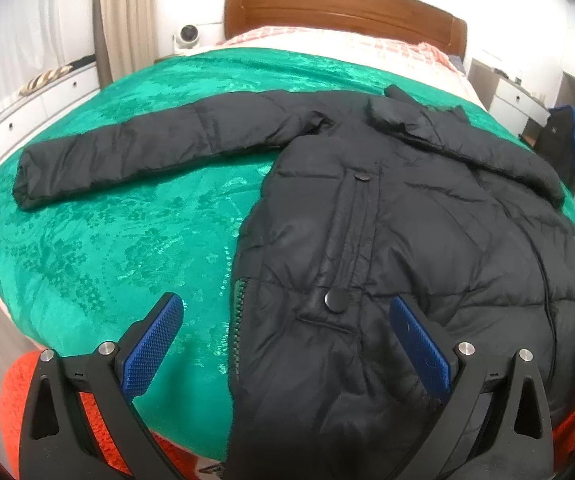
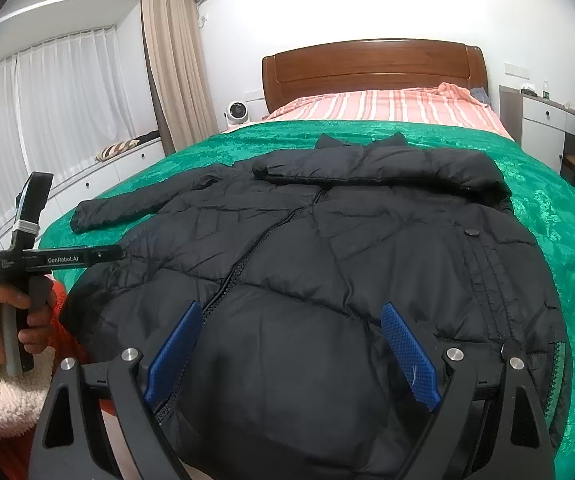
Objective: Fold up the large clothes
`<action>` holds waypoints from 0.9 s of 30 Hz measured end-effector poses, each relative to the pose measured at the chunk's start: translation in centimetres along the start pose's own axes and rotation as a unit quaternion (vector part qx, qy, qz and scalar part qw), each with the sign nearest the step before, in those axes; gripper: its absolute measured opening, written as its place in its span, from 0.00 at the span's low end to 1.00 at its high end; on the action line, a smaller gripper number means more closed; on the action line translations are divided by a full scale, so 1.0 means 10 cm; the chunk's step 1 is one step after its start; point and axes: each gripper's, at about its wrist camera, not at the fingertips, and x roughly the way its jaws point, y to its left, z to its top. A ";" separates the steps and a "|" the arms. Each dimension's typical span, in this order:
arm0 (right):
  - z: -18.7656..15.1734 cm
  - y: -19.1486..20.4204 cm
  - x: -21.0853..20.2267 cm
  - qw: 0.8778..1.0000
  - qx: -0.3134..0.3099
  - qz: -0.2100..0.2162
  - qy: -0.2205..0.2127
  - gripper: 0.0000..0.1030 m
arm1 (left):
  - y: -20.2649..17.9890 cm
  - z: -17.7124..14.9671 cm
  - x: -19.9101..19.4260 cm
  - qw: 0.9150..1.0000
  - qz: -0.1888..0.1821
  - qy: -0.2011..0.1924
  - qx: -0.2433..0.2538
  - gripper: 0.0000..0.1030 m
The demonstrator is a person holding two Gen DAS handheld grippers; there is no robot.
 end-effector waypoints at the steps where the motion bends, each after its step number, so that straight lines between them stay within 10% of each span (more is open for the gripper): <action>1: -0.01 0.00 0.01 1.000 0.001 0.001 0.002 0.88 | 0.02 0.00 0.01 1.000 0.001 0.001 -0.003 1.00; 13: -0.03 -0.07 0.01 1.000 0.011 -0.003 0.005 0.88 | 1.10 0.56 0.22 0.981 -0.029 0.018 -0.189 1.00; 25: -0.10 0.01 0.11 0.999 -0.010 -0.007 0.030 0.88 | 2.71 0.77 0.92 0.902 0.011 0.004 -0.432 0.99; 27: -0.11 0.01 0.13 0.999 -0.009 -0.009 0.034 0.88 | 2.79 0.85 0.94 0.897 0.015 -0.013 -0.441 0.84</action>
